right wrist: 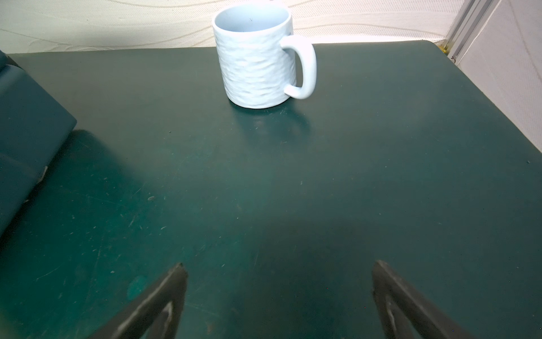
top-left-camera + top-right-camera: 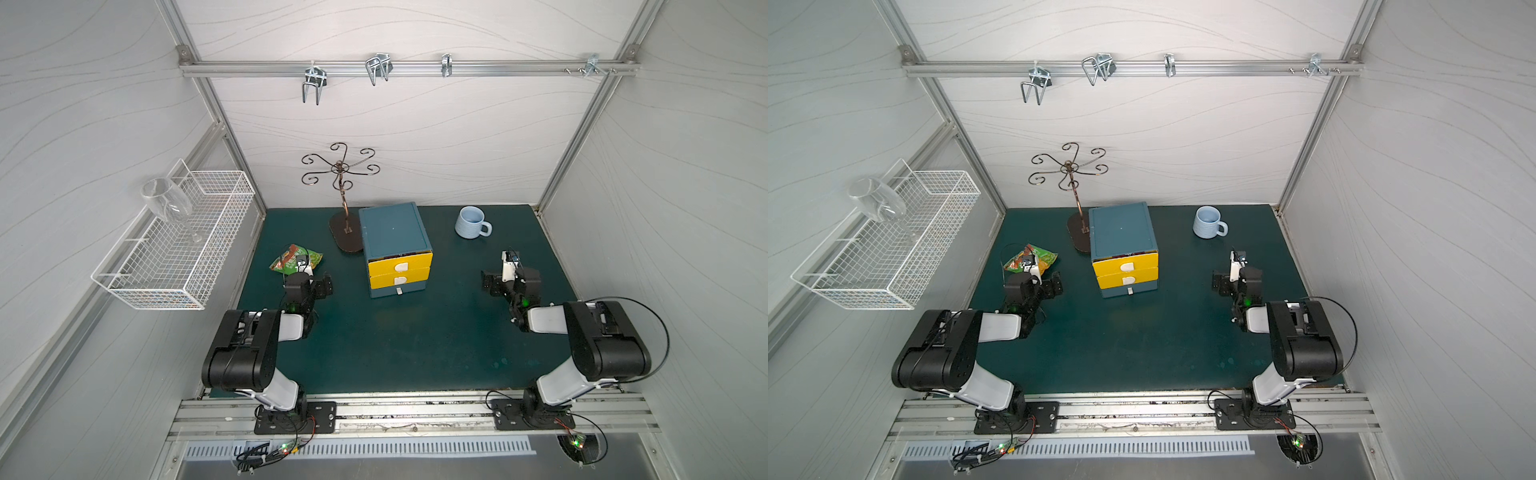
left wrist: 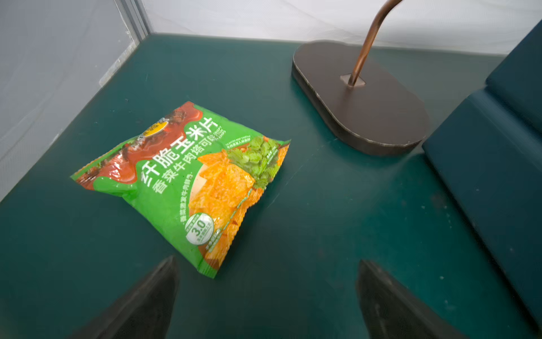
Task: Take the postcards out of the drawer
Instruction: Open the drawer in the storage box.
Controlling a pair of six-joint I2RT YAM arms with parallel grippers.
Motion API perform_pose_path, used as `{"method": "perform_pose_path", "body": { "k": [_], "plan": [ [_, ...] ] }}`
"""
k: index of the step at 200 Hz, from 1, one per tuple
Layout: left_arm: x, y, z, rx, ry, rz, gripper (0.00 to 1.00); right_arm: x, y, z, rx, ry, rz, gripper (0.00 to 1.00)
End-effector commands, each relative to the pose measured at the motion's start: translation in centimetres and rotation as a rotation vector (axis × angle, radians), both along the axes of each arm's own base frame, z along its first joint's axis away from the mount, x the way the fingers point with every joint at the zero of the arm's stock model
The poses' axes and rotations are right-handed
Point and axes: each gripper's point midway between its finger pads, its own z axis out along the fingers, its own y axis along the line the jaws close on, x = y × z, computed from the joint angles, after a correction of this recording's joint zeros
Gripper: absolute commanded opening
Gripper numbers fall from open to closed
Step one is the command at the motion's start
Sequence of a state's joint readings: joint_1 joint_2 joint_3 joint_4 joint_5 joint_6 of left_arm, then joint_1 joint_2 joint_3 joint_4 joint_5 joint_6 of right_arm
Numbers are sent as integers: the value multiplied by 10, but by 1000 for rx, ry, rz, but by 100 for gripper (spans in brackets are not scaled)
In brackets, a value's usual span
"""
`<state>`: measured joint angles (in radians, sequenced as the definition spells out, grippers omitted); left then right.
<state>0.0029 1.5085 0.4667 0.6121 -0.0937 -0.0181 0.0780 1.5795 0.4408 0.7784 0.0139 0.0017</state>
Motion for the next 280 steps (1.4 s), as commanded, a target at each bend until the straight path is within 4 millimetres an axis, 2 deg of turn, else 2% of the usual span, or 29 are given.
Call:
{"method": "perform_pose_path", "body": {
  "k": [1, 28, 57, 87, 103, 116, 136, 154, 187, 222, 245, 280],
  "plan": [
    [16, -13, 48, 26, -2, -46, 96, 5, 0, 7, 1, -24, 7, 99],
    [17, -47, 102, -22, -147, -155, 98, 4, 0, 6, 0, -23, 8, 99],
    [17, -72, 144, -120, -160, -224, 98, 4, 0, 7, 0, -25, 6, 99],
    [16, -114, 170, -155, -178, -348, 99, 4, 4, 11, -4, -33, 24, 99],
    [16, -128, 178, -189, -180, -369, 99, 4, 9, 26, -36, 22, 30, 99],
    [16, -137, 181, -209, -182, -389, 99, 2, 16, 47, -21, 67, 44, 99],
    [17, -147, 185, -227, -193, -415, 99, -7, 30, 84, 21, 42, 69, 99],
    [19, -150, 190, -231, -200, -425, 99, -19, 44, 105, 85, 70, 91, 99],
    [26, -158, 198, -259, -196, -447, 99, -45, 91, 124, 157, 177, 224, 99],
    [32, -167, 187, -296, -110, -461, 99, -72, 142, 134, 285, 275, 381, 99],
    [33, -171, 183, -302, -84, -463, 98, -86, 169, 141, 319, 308, 461, 99],
    [33, -173, 167, -284, 10, -447, 96, -96, 199, 153, 420, 353, 543, 99]
  ]
}}
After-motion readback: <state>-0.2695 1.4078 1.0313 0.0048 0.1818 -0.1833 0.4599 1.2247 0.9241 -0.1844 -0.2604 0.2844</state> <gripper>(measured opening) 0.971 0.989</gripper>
